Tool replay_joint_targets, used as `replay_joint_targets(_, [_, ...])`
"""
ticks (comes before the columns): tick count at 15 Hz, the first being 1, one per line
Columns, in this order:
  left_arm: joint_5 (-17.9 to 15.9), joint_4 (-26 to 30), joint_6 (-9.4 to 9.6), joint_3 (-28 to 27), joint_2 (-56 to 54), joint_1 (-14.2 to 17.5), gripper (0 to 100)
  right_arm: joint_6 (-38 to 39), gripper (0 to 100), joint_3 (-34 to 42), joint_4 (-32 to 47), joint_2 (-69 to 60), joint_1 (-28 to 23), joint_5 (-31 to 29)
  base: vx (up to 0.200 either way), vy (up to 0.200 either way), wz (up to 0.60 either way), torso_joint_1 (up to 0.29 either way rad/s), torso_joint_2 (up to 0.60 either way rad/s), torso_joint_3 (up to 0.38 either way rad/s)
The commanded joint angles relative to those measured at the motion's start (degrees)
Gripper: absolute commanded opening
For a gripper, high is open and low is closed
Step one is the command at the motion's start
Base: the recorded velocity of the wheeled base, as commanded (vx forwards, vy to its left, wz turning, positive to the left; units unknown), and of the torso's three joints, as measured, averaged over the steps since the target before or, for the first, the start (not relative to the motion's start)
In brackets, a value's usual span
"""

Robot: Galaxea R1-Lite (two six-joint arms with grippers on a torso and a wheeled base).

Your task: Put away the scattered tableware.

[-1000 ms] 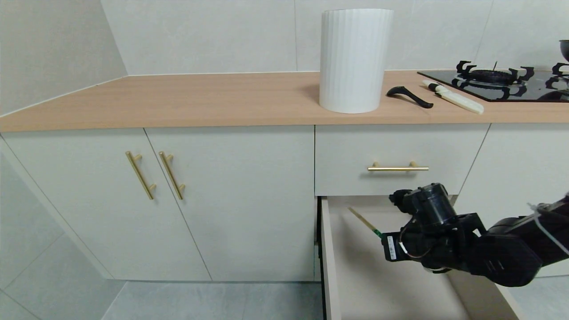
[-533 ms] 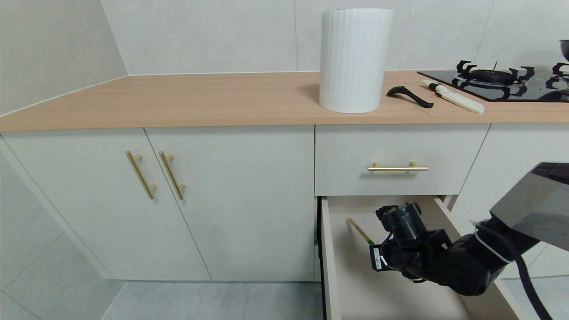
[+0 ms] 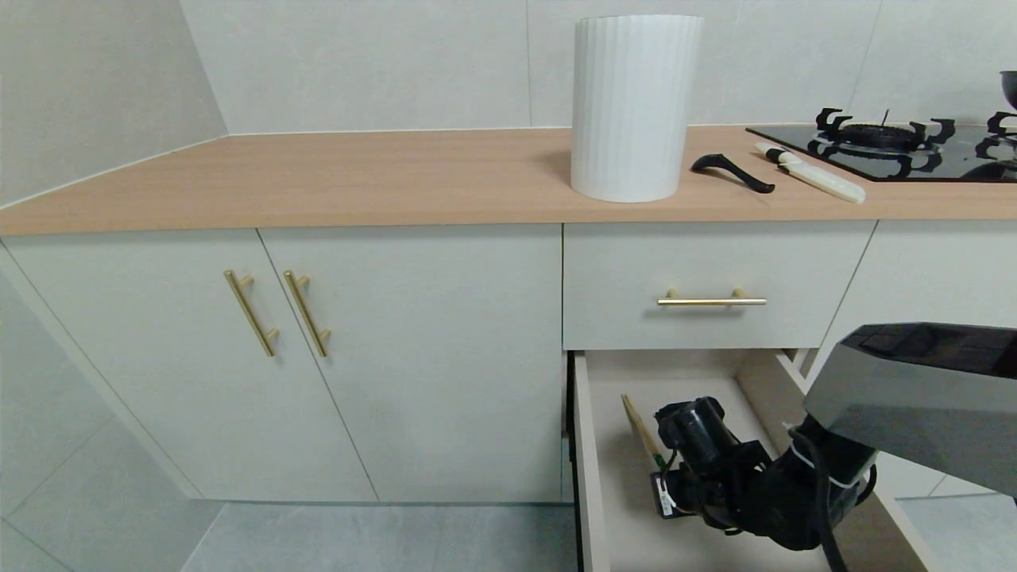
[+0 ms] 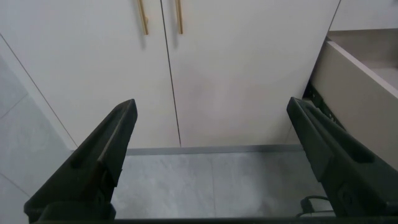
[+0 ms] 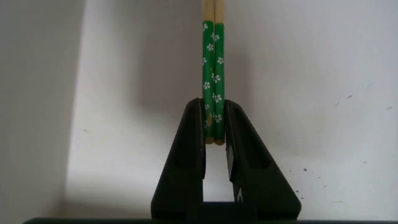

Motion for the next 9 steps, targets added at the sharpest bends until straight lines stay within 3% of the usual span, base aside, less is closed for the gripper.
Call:
replay_joint_targets(1, [-0.02, -0.01, -0.01, 0.0, 0.02, 0.01, 100, 0.05, 0, -0.57, 0.04, 2.24, 0.48, -0.05, 0.0, 0.0, 0.0, 0.0, 0.0, 0.0])
replay_joint_targets(9, [-0.02, -0.01, -0.01, 0.0, 0.02, 0.01, 100, 0.14, 0, -1.54, 0.04, 3.82, 0.83, -1.2, 0.0, 0.0, 0.0, 0.0, 0.0, 0.0])
